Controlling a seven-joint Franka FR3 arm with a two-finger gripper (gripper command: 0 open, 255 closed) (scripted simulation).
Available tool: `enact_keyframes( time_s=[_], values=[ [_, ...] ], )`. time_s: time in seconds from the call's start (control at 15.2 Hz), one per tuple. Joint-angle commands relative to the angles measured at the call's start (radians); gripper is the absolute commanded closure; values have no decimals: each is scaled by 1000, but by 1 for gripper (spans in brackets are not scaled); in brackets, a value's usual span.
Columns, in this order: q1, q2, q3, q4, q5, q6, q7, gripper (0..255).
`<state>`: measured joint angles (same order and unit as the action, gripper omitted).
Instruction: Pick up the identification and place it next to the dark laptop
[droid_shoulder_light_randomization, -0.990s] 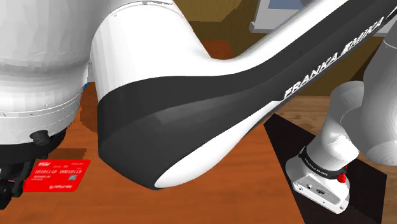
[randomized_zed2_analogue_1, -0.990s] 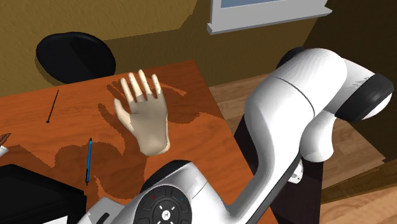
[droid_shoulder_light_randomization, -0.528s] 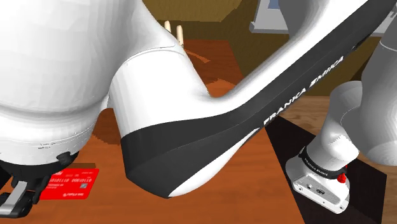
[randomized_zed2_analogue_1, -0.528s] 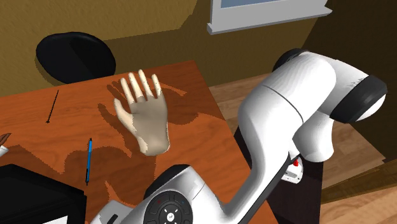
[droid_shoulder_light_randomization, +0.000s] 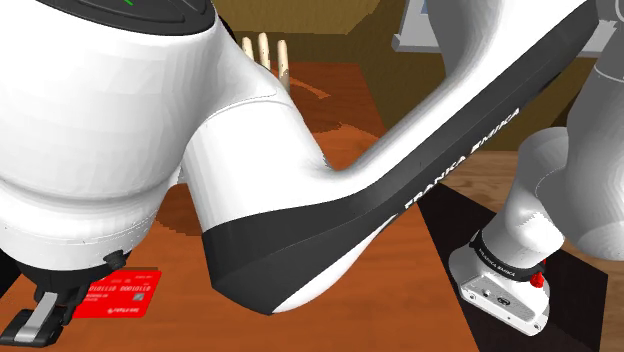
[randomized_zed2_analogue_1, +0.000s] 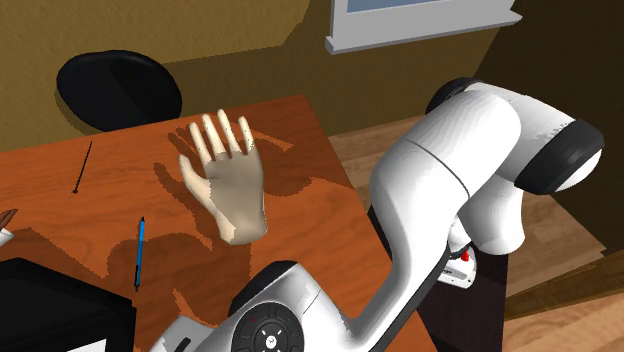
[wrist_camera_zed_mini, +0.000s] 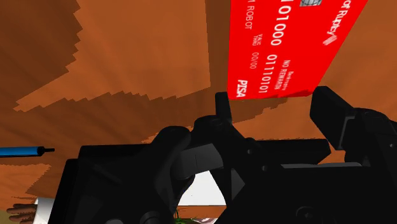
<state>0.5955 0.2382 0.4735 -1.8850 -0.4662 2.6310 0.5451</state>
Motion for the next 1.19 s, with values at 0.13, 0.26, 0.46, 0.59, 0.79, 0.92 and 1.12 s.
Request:
enact_keyframes(
  time_s=[0.13,0.26,0.46,0.59,0.79,0.92,1.12],
  values=[
    [0,0,0,0,0,0,0,0],
    [0,0,0,0,0,0,0,0],
    [-11,-34,12,-16,30,-12,-19,0],
    [-31,-102,33,-44,93,-40,-59,0],
    [-35,-129,38,-54,119,-51,-76,0],
    [-35,-129,38,-54,119,-51,-76,0],
    [-35,-129,38,-54,119,-51,-76,0]
  ],
)
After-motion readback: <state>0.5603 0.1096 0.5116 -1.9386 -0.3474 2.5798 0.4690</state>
